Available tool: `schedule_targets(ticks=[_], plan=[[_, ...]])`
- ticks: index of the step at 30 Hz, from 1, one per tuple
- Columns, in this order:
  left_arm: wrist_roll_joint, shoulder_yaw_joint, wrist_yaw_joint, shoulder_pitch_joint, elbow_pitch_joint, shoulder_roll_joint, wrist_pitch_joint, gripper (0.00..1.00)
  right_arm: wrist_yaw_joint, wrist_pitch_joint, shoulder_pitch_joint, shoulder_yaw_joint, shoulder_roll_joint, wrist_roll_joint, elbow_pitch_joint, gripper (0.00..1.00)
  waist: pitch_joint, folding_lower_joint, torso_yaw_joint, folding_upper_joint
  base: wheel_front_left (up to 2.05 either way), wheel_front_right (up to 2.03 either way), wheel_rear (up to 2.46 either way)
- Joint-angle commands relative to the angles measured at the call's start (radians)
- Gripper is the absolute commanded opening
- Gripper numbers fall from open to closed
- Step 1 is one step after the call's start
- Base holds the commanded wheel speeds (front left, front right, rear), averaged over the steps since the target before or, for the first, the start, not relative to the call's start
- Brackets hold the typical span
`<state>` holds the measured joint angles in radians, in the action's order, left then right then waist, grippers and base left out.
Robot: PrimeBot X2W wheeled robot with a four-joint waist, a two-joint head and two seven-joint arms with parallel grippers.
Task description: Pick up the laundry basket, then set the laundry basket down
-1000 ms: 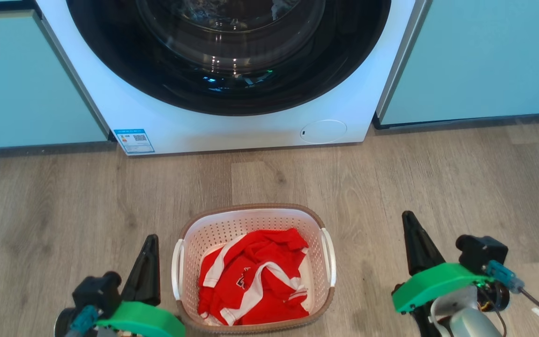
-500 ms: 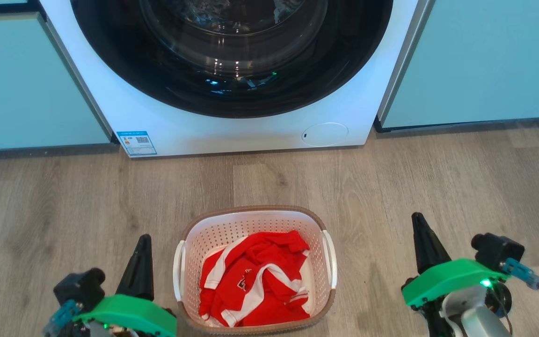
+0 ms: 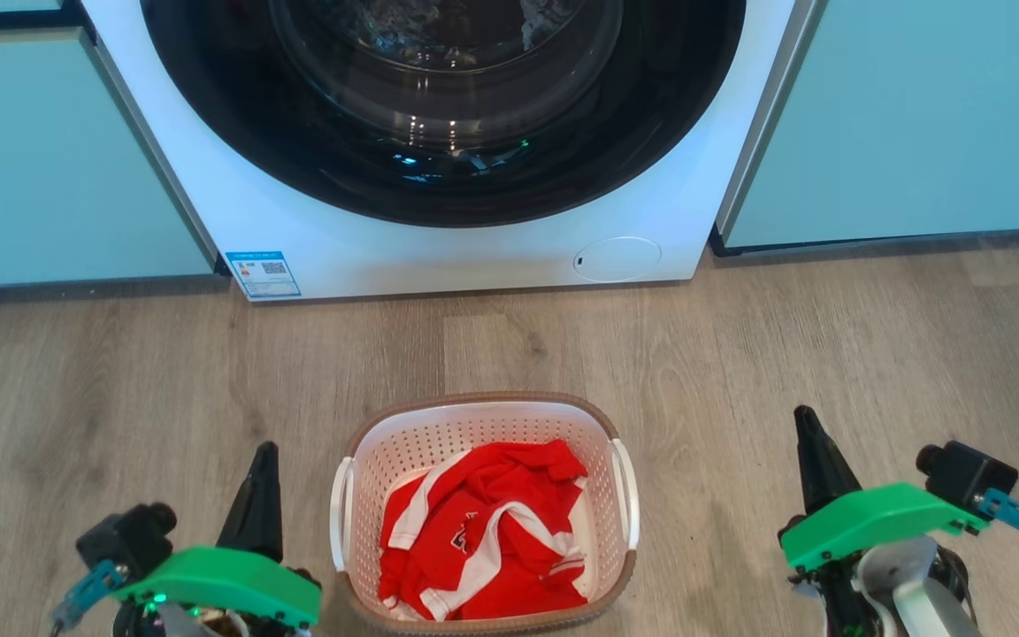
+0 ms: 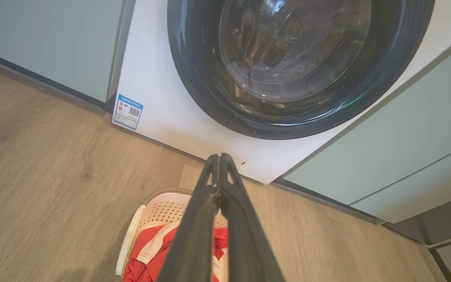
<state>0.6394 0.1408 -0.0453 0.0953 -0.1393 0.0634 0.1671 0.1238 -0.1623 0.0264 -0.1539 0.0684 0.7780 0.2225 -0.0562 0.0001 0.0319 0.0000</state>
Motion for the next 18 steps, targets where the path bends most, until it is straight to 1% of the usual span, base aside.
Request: schedule_targets(ticks=[1,18], plan=[[0.024,-0.028,-0.010,-0.052,0.028,0.017,-0.004,0.00,0.002,0.006,0.043,0.007,0.013,0.023,-0.026,0.00,0.001,0.0000,0.000,0.0000,0.00,0.00,0.00],[0.227,-0.060,-0.025,-0.081,0.002,0.021,-0.049,0.00,0.003,0.050,0.050,0.047,0.016,0.197,-0.017,0.00,0.011,0.0000,-0.007,0.0000,0.00,0.00,0.00]])
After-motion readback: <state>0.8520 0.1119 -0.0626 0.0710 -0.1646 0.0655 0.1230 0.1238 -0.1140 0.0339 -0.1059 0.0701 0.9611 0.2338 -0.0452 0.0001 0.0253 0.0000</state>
